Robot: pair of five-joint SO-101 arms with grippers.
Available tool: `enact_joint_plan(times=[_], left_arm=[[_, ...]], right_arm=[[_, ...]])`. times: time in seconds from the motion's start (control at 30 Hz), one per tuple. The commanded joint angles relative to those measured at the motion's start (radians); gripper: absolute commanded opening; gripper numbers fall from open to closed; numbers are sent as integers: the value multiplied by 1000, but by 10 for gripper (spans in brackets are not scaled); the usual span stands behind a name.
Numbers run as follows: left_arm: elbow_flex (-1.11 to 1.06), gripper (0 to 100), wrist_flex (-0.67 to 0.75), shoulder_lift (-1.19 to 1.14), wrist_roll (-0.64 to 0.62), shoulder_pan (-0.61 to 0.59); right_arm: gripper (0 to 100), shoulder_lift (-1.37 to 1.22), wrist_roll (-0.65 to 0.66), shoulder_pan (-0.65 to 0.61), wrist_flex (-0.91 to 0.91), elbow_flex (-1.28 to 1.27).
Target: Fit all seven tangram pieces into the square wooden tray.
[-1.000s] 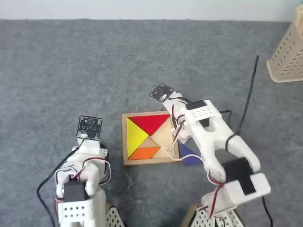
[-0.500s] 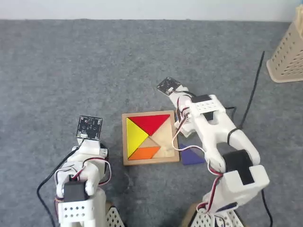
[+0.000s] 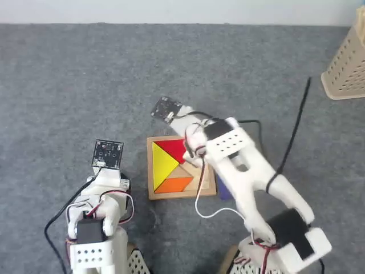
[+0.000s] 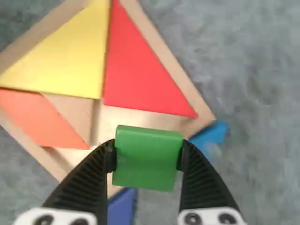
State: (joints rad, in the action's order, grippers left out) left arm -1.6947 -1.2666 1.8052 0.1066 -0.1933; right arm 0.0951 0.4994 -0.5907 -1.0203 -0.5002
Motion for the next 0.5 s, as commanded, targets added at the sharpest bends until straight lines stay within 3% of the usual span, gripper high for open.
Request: enact_joint_plan(times=[0.0,0.37,0.47], left_arm=[[8,71,0,23,-8,3],[8,71,0,23,-8,3],[8,71,0,23,-8,3]], right_arm=[[8,-31,-69,-39,30,58],[12,-145,-117,-44,54,84],[63,-156,-117,-56,51,86]])
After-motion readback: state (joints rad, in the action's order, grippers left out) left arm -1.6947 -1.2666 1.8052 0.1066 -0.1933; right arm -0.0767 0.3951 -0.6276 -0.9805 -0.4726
